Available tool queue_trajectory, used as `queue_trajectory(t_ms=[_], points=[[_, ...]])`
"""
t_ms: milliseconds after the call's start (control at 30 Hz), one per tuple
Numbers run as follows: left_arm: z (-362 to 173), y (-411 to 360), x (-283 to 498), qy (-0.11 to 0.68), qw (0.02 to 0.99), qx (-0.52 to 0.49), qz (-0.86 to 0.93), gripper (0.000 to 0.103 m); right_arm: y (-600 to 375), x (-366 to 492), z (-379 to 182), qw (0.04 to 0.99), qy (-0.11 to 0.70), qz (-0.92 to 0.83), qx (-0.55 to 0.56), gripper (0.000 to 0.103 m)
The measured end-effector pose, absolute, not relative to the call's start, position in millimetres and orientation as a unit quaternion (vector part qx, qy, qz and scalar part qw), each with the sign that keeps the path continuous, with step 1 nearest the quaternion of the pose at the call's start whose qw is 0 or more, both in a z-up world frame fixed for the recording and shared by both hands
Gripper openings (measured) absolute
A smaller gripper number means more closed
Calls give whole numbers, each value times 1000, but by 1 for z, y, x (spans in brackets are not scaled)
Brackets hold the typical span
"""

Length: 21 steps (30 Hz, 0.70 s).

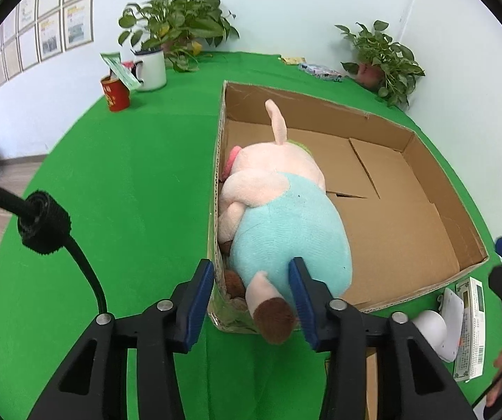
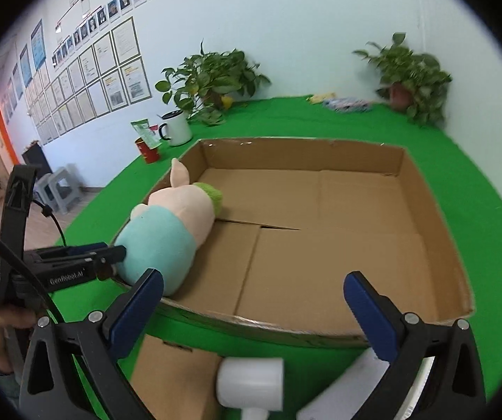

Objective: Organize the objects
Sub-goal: 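Lower the plush pig into the tray box and open the left gripper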

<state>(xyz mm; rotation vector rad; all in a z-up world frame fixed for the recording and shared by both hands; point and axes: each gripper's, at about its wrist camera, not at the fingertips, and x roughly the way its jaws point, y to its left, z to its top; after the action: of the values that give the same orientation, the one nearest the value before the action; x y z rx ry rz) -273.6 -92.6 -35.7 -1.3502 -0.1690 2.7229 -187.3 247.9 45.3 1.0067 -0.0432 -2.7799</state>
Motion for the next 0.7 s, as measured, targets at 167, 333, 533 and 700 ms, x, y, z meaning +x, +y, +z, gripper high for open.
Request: queue_trajectory(t_ms=[167,333,533,700], points=[[-3,-79,-241,-17,-5,-402,915,59,248,-169,44,54,9,-943,327,103],[29,-53,-185,-2,-15,-331,944,88,250,-151,41,38,17,-941,335,103],[45,-30,-117,-24,-17,-245,969,102,245,-112,40,37,45,-944,323,103],[35,-20,-87,-33,-8,-249,968,102,246,-90,32,42,31,-948,315,103]])
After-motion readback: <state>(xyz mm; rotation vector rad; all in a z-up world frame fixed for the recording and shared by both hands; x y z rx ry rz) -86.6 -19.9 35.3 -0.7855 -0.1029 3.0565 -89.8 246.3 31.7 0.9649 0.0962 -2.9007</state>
